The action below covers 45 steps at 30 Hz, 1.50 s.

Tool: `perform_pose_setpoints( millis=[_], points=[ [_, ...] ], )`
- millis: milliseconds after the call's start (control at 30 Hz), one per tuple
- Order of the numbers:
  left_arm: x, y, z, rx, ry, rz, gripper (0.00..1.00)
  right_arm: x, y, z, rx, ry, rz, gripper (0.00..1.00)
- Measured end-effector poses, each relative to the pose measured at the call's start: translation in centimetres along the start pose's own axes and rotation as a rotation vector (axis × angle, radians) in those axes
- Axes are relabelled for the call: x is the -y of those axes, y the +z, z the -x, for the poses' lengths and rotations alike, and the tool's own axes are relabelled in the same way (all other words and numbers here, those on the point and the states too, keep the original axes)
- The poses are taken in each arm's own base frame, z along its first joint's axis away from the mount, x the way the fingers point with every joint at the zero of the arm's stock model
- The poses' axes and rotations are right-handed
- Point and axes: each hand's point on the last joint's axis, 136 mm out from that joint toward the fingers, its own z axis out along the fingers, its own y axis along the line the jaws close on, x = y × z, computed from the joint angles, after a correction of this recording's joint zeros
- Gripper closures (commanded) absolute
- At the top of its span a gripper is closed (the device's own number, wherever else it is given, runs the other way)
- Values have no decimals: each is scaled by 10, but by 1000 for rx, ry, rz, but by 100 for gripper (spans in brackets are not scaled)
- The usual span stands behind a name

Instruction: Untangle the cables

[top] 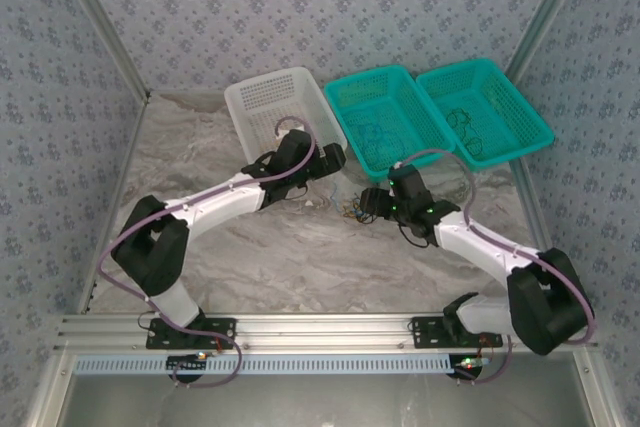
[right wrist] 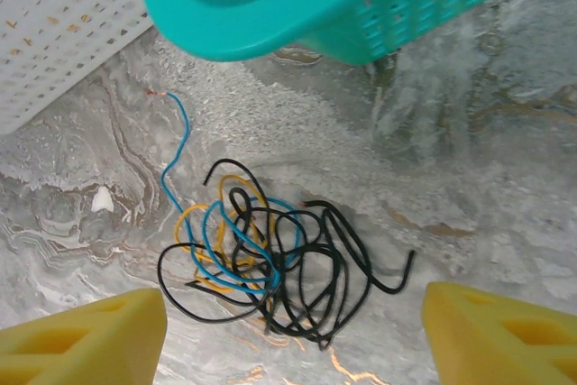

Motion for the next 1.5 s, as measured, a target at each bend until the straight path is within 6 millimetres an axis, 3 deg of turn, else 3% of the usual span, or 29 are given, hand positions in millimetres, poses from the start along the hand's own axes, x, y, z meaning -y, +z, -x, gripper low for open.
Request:
perform_pose_setpoints(
  millis=[233, 467, 667, 1133, 1500],
  points=[
    [-1, -7, 5, 18, 0, 12, 1, -9, 11, 0, 20, -8, -67, 44],
    [-2, -8, 6, 25, 1, 21, 0, 13, 15, -6, 37, 97, -108, 61],
    [-2, -8, 6, 24, 1, 21, 0, 30, 21, -19, 5, 171, -99, 65],
    [-3, -7, 5, 22, 1, 24, 0, 11, 25, -12, 19, 182, 7, 73],
    [-2, -4, 1, -1, 10, 13, 0, 5, 28, -8, 34, 175, 44, 96]
  ],
)
